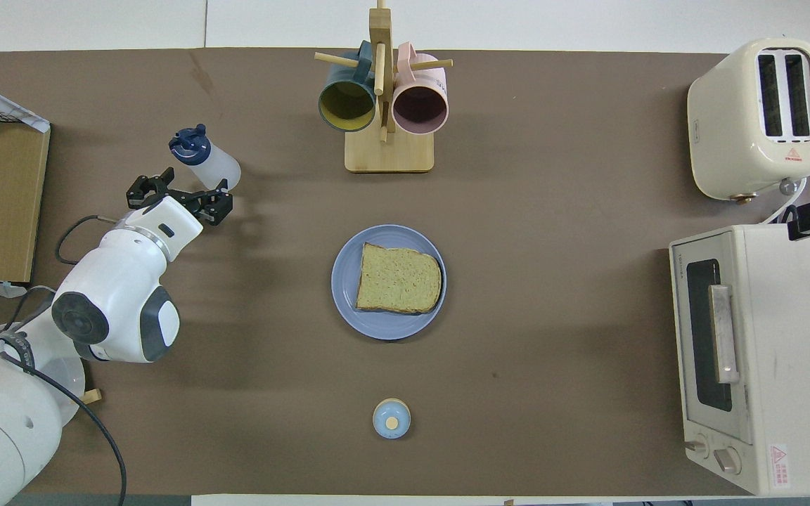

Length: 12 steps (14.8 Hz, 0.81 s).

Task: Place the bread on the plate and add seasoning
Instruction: 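Open the left gripper and release the bottle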

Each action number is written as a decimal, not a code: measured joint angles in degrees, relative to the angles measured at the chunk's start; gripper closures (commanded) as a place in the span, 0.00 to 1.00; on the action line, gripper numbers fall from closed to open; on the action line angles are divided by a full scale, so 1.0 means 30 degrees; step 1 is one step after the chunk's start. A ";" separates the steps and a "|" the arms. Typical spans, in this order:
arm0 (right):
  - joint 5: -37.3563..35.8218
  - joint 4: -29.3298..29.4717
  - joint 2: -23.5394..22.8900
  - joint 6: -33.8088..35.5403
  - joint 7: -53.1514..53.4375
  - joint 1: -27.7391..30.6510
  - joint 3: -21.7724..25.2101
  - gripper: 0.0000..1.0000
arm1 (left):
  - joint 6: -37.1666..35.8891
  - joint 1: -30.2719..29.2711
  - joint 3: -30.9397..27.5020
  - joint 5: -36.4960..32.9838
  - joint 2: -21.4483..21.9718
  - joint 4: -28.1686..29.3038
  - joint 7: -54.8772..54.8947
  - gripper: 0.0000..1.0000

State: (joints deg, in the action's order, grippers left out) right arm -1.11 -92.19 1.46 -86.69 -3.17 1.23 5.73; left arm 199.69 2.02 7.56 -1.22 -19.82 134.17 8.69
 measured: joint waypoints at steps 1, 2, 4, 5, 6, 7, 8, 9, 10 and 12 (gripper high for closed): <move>0.0000 0.0000 0.0000 0.0000 0.0000 0.0000 0.0000 0.00 | 0.0000 0.0000 0.0021 -0.0014 0.0034 0.0131 0.0006 0.00; 0.0000 0.0000 0.0000 0.0000 0.0000 0.0000 0.0000 0.00 | 0.0000 0.0001 0.0052 -0.0027 0.0080 0.0307 0.0014 0.00; 0.0000 0.0000 0.0000 0.0000 0.0000 0.0000 0.0000 0.00 | -0.0002 0.0005 0.0119 -0.0046 0.0332 0.0765 0.0036 0.00; 0.0000 0.0000 0.0000 0.0000 0.0000 0.0000 0.0000 0.00 | -0.0028 0.0011 0.0153 -0.0059 0.0587 0.1046 0.0041 0.00; 0.0000 0.0000 0.0000 0.0000 0.0000 0.0000 0.0000 0.00 | -0.0088 0.0015 0.0178 -0.0068 0.0886 0.1307 0.0043 0.00; 0.0000 0.0000 0.0000 0.0000 0.0000 0.0000 0.0000 0.00 | -0.0230 0.0018 0.0194 -0.0076 0.1216 0.1552 0.0045 0.00; 0.0000 0.0000 0.0000 0.0000 0.0000 0.0000 0.0000 0.00 | -0.0628 0.0022 0.0204 -0.0084 0.1582 0.1734 0.0048 0.00; 0.0000 0.0000 0.0000 0.0000 0.0000 0.0000 0.0000 0.00 | -0.1293 0.0032 0.0211 -0.0092 0.1987 0.1831 0.0052 0.00; 0.0000 0.0000 0.0000 0.0000 0.0000 0.0000 0.0000 0.00 | -0.2120 0.0045 0.0216 -0.0096 0.2427 0.1869 0.0059 0.00; 0.0000 0.0000 0.0000 0.0000 0.0000 0.0000 0.0000 0.00 | -0.3629 0.0068 0.0222 -0.0099 0.3383 0.1873 0.0069 0.00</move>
State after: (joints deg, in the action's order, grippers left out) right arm -1.11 -92.18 1.46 -86.69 -3.17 1.23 5.73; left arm 188.81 2.23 8.23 -1.51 -9.67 139.79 8.90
